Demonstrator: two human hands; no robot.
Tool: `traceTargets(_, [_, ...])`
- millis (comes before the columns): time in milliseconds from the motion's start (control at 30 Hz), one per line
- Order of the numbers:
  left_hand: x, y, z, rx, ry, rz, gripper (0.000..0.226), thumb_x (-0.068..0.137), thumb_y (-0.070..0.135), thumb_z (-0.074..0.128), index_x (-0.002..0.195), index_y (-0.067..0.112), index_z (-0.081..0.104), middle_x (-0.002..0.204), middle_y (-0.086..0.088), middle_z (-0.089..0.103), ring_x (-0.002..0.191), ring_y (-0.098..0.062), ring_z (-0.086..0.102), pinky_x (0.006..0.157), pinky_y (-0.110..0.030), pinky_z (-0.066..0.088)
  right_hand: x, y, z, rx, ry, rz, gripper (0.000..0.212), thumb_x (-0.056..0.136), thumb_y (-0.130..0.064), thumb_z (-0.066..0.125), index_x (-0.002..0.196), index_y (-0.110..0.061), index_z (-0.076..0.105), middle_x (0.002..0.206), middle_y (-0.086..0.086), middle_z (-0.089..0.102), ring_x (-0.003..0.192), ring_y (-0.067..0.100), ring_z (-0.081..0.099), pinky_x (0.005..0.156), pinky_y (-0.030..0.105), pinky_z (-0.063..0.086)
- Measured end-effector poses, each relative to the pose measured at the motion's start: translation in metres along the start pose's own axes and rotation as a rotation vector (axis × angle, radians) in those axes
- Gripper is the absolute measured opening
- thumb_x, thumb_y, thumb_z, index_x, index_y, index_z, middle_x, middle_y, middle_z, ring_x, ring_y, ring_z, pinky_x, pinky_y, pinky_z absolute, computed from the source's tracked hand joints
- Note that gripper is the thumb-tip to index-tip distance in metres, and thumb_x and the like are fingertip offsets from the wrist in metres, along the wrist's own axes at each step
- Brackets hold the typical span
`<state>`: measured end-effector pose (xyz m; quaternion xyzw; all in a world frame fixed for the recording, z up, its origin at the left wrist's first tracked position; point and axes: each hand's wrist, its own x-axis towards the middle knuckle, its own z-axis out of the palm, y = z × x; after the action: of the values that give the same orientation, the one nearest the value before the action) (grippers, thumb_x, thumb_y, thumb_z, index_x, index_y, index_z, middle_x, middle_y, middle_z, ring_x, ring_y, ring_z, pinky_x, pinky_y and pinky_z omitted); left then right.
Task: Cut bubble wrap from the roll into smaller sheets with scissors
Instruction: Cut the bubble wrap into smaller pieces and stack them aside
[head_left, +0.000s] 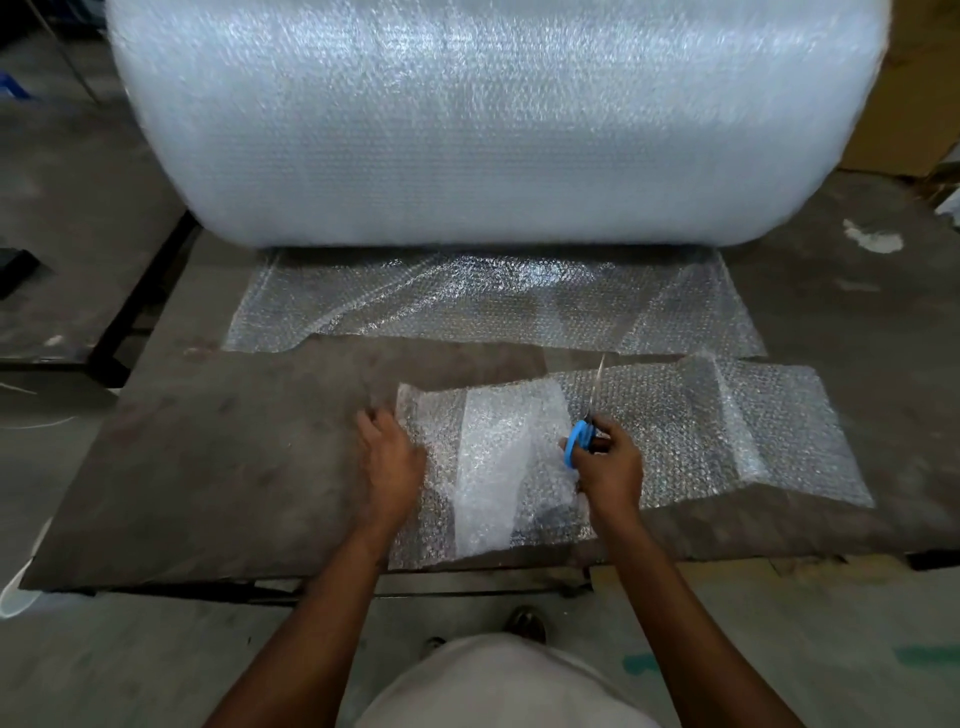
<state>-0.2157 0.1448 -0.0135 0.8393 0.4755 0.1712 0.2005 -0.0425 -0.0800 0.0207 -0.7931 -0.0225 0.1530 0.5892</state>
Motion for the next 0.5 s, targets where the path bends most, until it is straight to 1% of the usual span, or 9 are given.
traceTargets(67, [-0.004, 0.004, 0.000, 0.170, 0.057, 0.121, 0.068, 0.082, 0.022, 0.074, 0.144, 0.016, 0.048, 0.137, -0.016, 0.046, 0.116, -0.035, 0.051, 0.099, -0.055, 0.043, -0.001, -0.009, 0.005, 0.102, -0.044, -0.006, 0.056, 0.085, 0.002, 0.083, 0.133, -0.023, 0.070, 0.109, 0.009, 0.077, 0.084, 0.029, 0.078, 0.044, 0.031, 0.052])
traceTargets(100, [-0.006, 0.009, 0.002, 0.093, 0.024, 0.207, 0.055, 0.089, 0.021, 0.075, 0.140, 0.020, 0.055, 0.135, -0.011, 0.049, 0.116, -0.030, 0.052, 0.101, -0.055, 0.045, -0.001, -0.014, 0.008, 0.143, -0.065, -0.010, 0.056, 0.084, 0.002, 0.084, 0.132, -0.024, 0.070, 0.110, 0.009, 0.077, 0.086, 0.029, 0.078, 0.043, 0.030, 0.049])
traceTargets(133, [-0.011, 0.019, -0.002, -0.062, -0.034, 0.261, 0.039, 0.098, 0.028, 0.074, 0.133, 0.022, 0.060, 0.130, -0.004, 0.054, 0.113, -0.022, 0.056, 0.101, -0.054, 0.050, -0.001, -0.018, 0.012, 0.164, -0.077, -0.013, 0.056, 0.083, 0.002, 0.085, 0.130, -0.026, 0.071, 0.110, 0.010, 0.077, 0.085, 0.028, 0.077, 0.043, 0.030, 0.048])
traceTargets(167, [-0.015, 0.029, -0.005, -0.222, -0.126, 0.262, 0.031, 0.105, 0.043, 0.067, 0.128, 0.023, 0.062, 0.125, 0.001, 0.058, 0.108, -0.014, 0.060, 0.098, -0.050, 0.055, -0.002, -0.023, 0.016, 0.177, -0.086, -0.017, 0.056, 0.082, 0.002, 0.086, 0.128, -0.028, 0.073, 0.109, 0.010, 0.077, 0.083, 0.026, 0.076, 0.043, 0.029, 0.047])
traceTargets(233, [-0.023, 0.047, -0.008, -0.419, -0.293, 0.140, 0.065, 0.099, 0.080, 0.050, 0.133, 0.026, 0.060, 0.122, 0.006, 0.062, 0.104, -0.007, 0.063, 0.094, -0.044, 0.059, -0.005, -0.032, 0.025, 0.190, -0.114, -0.039, 0.057, 0.082, 0.003, 0.086, 0.128, -0.027, 0.073, 0.106, 0.010, 0.077, 0.077, 0.022, 0.073, 0.042, 0.029, 0.046])
traceTargets(300, [-0.027, 0.062, -0.008, -0.451, -0.424, 0.000, 0.100, 0.081, 0.100, 0.046, 0.149, 0.027, 0.049, 0.135, 0.001, 0.057, 0.113, -0.013, 0.063, 0.100, -0.046, 0.058, -0.008, -0.041, 0.032, 0.195, -0.155, -0.079, 0.056, 0.083, 0.004, 0.085, 0.130, -0.024, 0.072, 0.102, 0.010, 0.078, 0.074, 0.022, 0.074, 0.043, 0.031, 0.047])
traceTargets(367, [-0.027, 0.067, -0.003, -0.351, -0.507, -0.033, 0.112, 0.073, 0.104, 0.050, 0.153, 0.026, 0.042, 0.143, -0.006, 0.051, 0.118, -0.021, 0.063, 0.101, -0.049, 0.057, -0.009, -0.044, 0.039, 0.146, -0.189, -0.115, 0.055, 0.083, 0.002, 0.085, 0.128, -0.027, 0.073, 0.102, 0.007, 0.079, 0.082, 0.023, 0.078, 0.050, 0.038, 0.056])
traceTargets(433, [-0.026, 0.066, 0.004, -0.150, -0.491, 0.064, 0.098, 0.077, 0.093, 0.062, 0.147, 0.027, 0.046, 0.143, -0.007, 0.051, 0.118, -0.025, 0.063, 0.096, -0.048, 0.059, -0.008, -0.042, 0.042, 0.059, -0.196, -0.150, 0.056, 0.081, 0.001, 0.087, 0.126, -0.031, 0.074, 0.105, 0.002, 0.078, 0.092, 0.021, 0.079, 0.066, 0.040, 0.065])
traceTargets(500, [-0.029, 0.063, 0.010, -0.009, -0.433, 0.181, 0.077, 0.082, 0.079, 0.071, 0.137, 0.029, 0.053, 0.137, -0.005, 0.055, 0.119, -0.025, 0.061, 0.093, -0.044, 0.058, -0.008, -0.038, 0.040, -0.033, -0.173, -0.173, 0.056, 0.081, -0.003, 0.089, 0.126, -0.032, 0.074, 0.105, -0.001, 0.077, 0.093, 0.015, 0.077, 0.070, 0.033, 0.065])
